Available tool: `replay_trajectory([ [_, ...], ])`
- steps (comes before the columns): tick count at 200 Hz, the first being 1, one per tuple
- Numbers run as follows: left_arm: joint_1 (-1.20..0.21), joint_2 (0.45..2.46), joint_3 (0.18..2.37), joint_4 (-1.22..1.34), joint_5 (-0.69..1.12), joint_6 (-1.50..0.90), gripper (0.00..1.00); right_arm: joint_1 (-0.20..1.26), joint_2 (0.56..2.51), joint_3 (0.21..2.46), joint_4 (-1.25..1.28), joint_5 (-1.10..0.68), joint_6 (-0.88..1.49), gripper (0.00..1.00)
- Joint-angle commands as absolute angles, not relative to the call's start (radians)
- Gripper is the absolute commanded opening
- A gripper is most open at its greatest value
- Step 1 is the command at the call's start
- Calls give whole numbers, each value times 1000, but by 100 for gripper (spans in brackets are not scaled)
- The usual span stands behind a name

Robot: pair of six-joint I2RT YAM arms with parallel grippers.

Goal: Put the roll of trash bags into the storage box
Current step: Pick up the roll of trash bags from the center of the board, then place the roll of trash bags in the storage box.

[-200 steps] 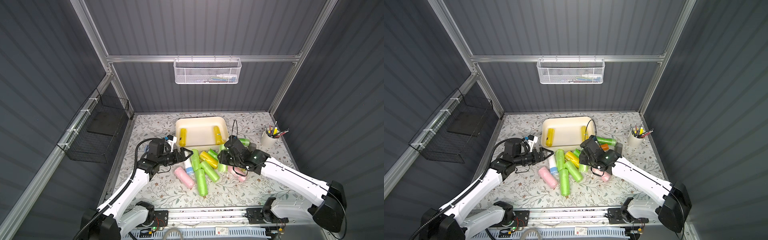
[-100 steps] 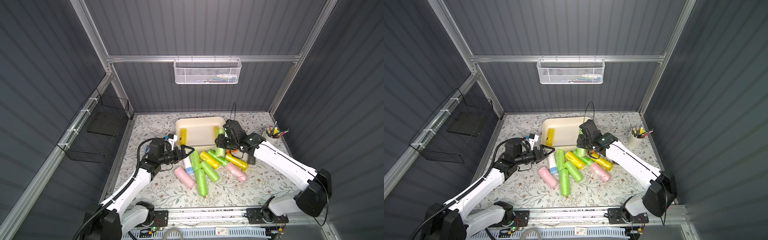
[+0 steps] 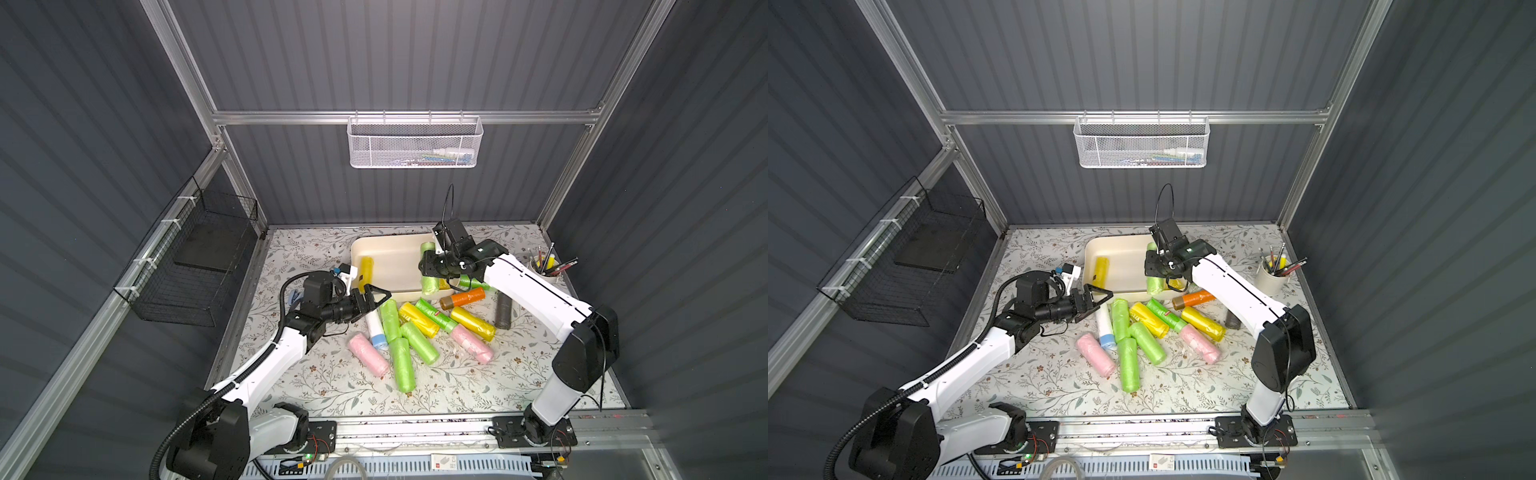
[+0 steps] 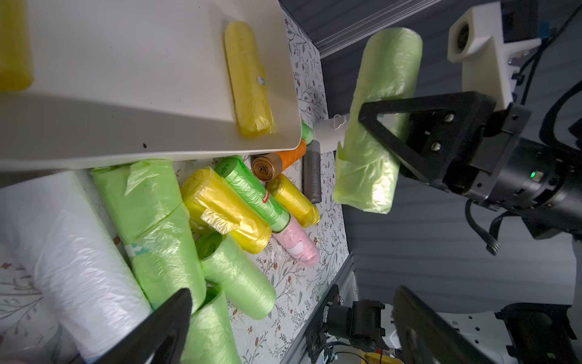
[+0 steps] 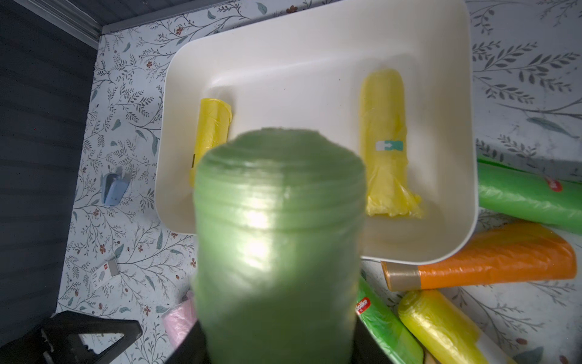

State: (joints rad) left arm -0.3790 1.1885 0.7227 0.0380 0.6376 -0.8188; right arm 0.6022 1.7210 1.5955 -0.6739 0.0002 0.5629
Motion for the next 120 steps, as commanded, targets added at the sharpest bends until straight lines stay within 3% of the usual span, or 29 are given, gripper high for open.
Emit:
replay_trajectory([
  [1, -385, 1203, 790, -16, 591, -775, 100, 592, 1728, 1662, -687, -29, 522, 45],
  [81, -384, 1174, 846, -63, 344, -603, 100, 565, 1814, 1756, -655, 67, 438, 46],
  [120, -384, 1195, 851, -54, 366, -621, 100, 560, 1877, 1812, -656, 114, 415, 46],
])
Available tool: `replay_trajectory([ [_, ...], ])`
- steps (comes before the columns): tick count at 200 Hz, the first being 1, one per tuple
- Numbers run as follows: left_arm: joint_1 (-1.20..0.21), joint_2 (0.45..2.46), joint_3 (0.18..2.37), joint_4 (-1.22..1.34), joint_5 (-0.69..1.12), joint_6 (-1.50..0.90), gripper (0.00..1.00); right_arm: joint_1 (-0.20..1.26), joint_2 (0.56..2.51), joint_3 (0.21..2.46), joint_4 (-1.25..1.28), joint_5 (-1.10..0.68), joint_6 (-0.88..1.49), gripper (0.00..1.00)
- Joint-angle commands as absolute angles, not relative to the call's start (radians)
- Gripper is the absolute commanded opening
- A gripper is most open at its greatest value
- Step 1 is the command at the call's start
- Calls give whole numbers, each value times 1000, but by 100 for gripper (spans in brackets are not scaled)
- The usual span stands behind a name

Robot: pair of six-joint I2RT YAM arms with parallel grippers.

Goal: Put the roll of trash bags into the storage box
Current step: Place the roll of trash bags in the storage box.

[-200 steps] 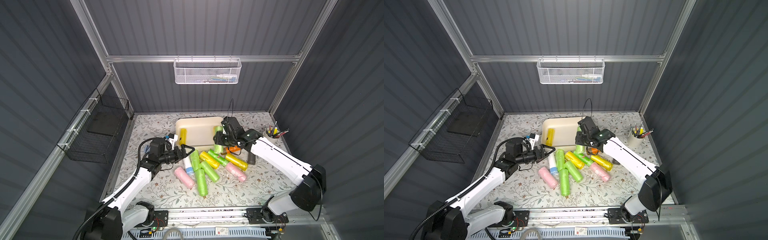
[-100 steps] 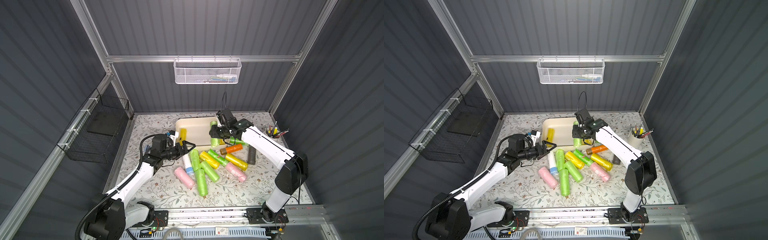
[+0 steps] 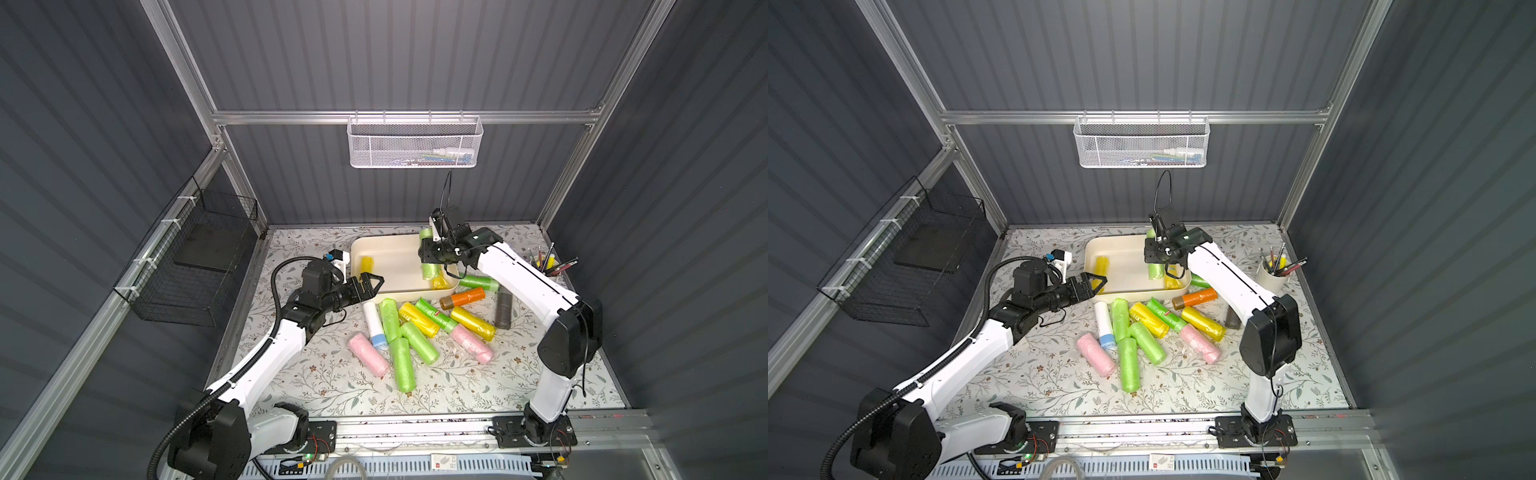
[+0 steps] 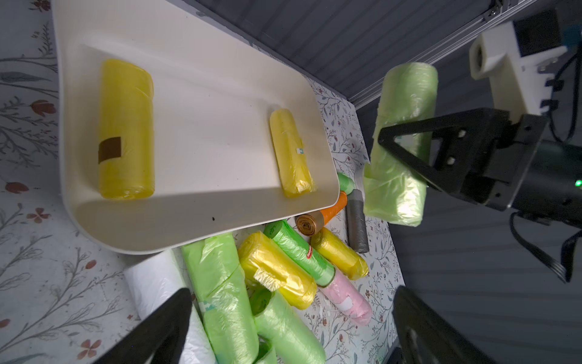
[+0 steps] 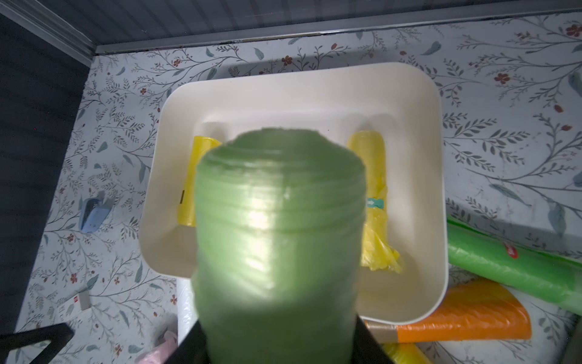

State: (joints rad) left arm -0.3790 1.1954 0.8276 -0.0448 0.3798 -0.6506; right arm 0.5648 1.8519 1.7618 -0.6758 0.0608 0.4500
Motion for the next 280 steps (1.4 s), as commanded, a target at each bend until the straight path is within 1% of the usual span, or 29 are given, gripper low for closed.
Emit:
replay_trajectory([
  [1, -384, 1195, 851, -54, 366, -620, 100, 560, 1879, 1812, -656, 114, 414, 46],
  [59, -383, 1194, 865, -79, 342, -606, 100, 554, 2018, 1944, -735, 135, 382, 46],
  [153, -385, 1195, 796, -17, 337, -630, 100, 551, 2119, 1972, -741, 147, 390, 46],
  [280, -396, 1224, 817, -30, 337, -626, 100, 535, 2272, 2081, -766, 180, 385, 46],
])
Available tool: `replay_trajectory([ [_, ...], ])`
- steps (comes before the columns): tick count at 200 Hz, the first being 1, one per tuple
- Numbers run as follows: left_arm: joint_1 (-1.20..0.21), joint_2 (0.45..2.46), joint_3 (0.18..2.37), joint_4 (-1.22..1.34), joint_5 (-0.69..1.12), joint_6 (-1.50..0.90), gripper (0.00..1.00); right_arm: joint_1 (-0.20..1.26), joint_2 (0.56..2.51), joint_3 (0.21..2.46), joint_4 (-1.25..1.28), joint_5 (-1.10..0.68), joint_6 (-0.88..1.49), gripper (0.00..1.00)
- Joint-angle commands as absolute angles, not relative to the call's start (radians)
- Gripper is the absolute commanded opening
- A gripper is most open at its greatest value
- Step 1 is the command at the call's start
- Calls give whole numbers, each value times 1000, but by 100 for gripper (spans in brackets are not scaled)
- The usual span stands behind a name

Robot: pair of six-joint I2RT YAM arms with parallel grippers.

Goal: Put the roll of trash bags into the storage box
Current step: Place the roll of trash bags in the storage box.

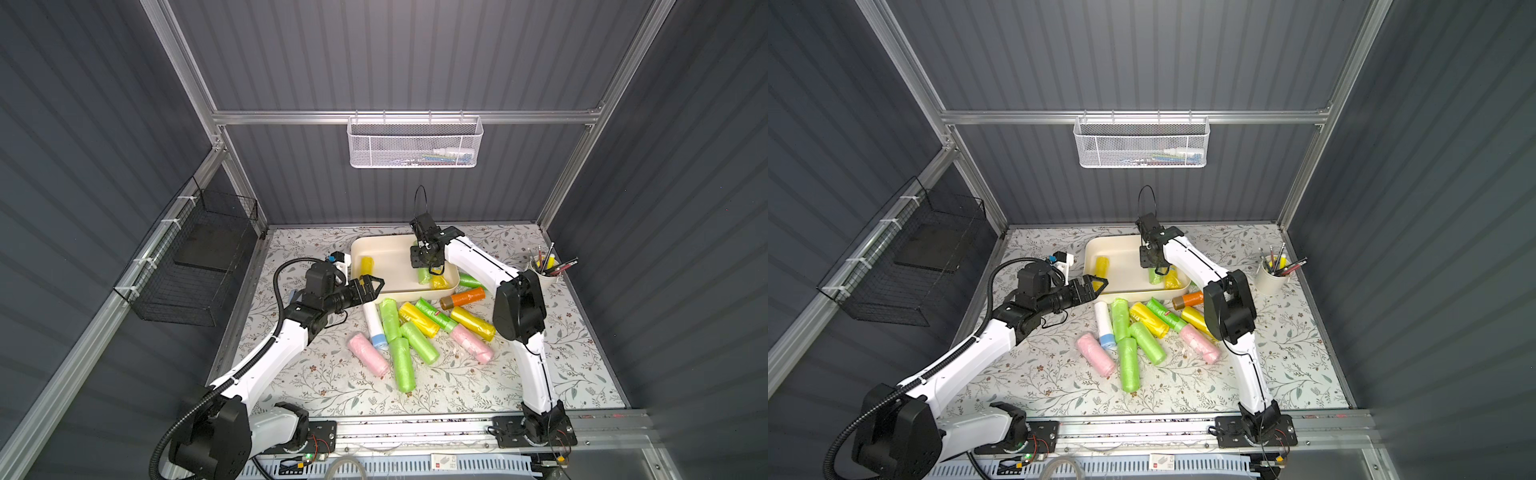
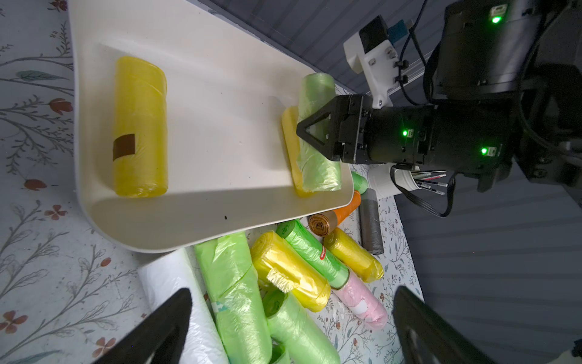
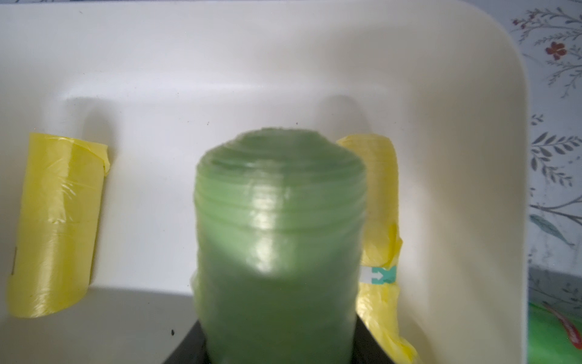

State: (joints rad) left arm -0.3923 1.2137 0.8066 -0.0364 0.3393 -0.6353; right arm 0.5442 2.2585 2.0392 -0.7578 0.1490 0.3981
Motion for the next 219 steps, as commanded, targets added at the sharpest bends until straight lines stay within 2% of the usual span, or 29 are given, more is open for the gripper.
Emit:
replay_trajectory([
  [1, -397, 1224, 817, -30, 337, -625, 100, 535, 2274, 2082, -766, 180, 385, 46],
  [153, -397, 1234, 805, -28, 337, -620, 100, 512, 2387, 2154, -765, 202, 414, 47],
  [219, -397, 1237, 809, -36, 309, -611, 100, 513, 2414, 2172, -779, 285, 416, 48],
])
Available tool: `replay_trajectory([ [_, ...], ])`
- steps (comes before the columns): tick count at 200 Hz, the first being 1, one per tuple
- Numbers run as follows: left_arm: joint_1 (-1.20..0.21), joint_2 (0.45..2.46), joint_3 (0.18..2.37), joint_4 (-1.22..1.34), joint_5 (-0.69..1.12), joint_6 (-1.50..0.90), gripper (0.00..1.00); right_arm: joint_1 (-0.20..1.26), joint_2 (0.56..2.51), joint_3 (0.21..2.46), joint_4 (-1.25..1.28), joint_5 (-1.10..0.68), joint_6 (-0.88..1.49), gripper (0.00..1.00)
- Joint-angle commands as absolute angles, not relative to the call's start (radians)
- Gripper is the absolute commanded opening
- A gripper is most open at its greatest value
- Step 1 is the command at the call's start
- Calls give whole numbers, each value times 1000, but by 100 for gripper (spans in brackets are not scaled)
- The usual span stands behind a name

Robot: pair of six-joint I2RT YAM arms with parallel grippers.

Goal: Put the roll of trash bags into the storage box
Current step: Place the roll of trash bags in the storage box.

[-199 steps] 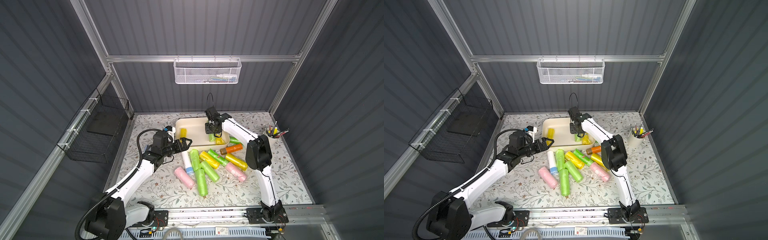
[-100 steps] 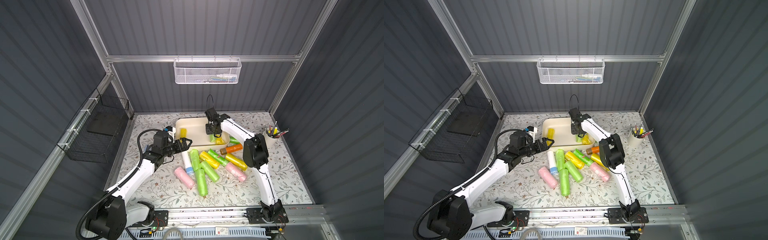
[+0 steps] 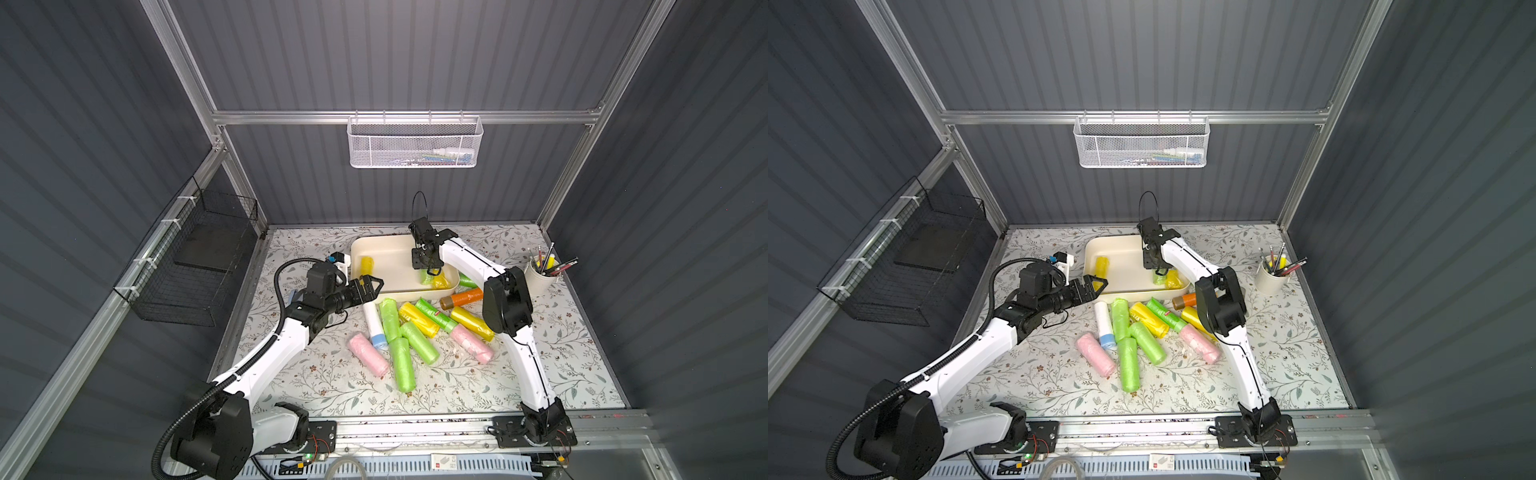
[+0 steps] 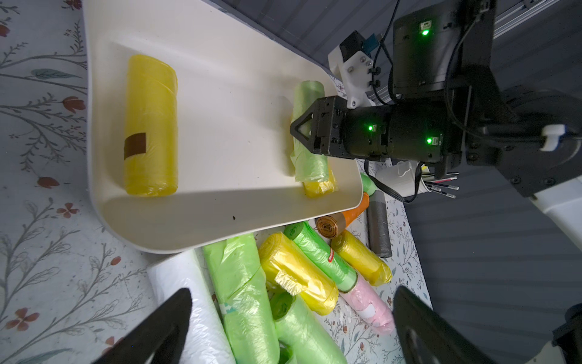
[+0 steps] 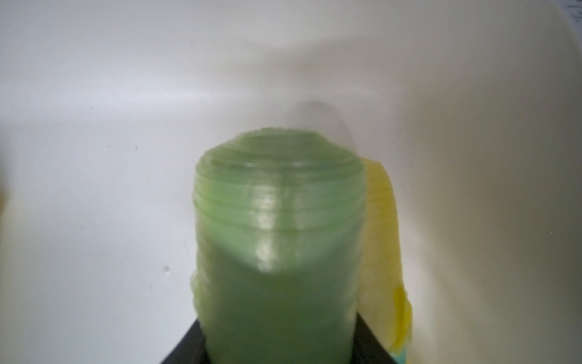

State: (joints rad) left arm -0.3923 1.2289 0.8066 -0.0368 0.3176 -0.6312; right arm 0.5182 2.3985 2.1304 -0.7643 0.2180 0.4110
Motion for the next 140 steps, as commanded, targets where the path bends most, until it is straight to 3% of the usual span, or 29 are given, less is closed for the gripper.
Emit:
replay_trajectory([
  [1, -397, 1236, 809, -35, 309, -611, 100, 514, 2415, 2173, -781, 286, 415, 48],
  [140, -397, 1251, 795, -8, 314, -624, 100, 514, 2513, 2258, -841, 354, 402, 49],
])
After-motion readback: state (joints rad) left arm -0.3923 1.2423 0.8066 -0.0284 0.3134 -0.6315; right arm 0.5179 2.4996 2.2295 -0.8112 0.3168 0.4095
